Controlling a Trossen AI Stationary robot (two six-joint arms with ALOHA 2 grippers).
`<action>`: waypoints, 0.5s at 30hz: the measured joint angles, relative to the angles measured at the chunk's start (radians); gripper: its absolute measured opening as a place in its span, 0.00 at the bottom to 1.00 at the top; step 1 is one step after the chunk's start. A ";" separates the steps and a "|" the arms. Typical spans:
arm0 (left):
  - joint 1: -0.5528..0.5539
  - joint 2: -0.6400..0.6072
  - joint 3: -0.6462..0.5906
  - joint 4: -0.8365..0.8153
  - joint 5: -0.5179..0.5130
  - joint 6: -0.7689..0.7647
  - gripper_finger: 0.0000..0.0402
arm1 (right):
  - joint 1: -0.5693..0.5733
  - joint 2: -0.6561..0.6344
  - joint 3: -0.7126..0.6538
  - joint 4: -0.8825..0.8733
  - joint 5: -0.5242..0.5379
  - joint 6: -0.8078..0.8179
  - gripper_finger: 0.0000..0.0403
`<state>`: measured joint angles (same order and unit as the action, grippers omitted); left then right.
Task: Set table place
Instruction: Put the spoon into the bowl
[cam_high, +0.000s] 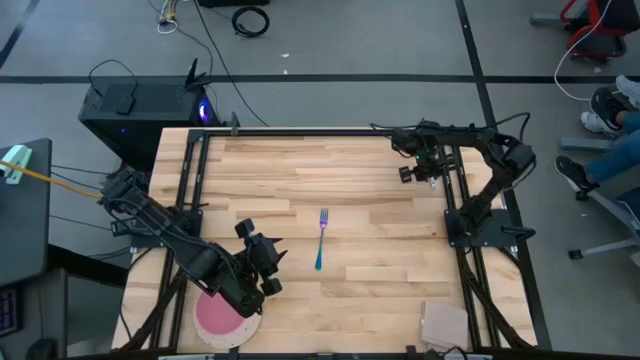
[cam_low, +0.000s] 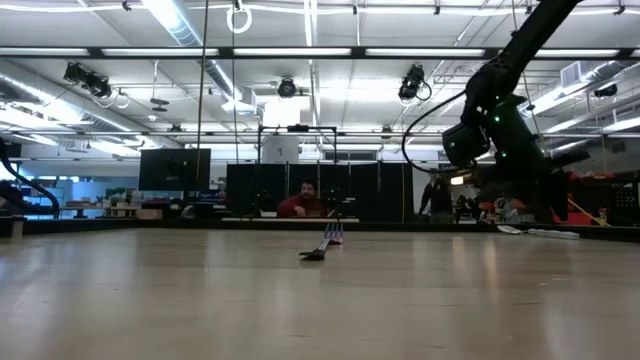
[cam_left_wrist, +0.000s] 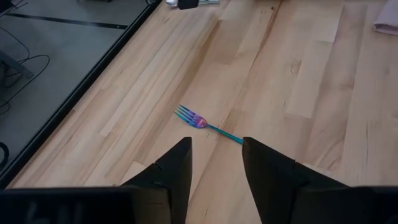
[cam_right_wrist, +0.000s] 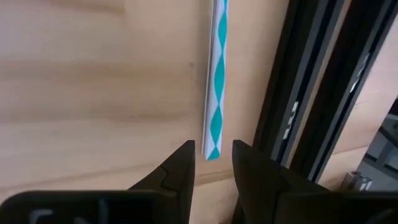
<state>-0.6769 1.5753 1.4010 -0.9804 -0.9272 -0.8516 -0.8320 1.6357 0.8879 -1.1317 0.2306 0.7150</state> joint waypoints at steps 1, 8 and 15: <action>-0.001 0.000 0.000 0.000 0.000 0.000 0.38 | 0.003 -0.005 -0.019 0.011 0.000 0.000 0.28; -0.001 0.000 0.000 0.000 0.000 0.001 0.38 | -0.012 -0.013 -0.116 0.140 0.029 0.025 0.28; -0.001 0.000 0.000 0.000 0.000 0.001 0.36 | -0.012 -0.011 -0.115 0.152 0.019 -0.036 0.28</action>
<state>-0.6777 1.5753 1.4010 -0.9805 -0.9268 -0.8505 -0.8436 1.6249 0.7725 -0.9801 0.2499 0.6788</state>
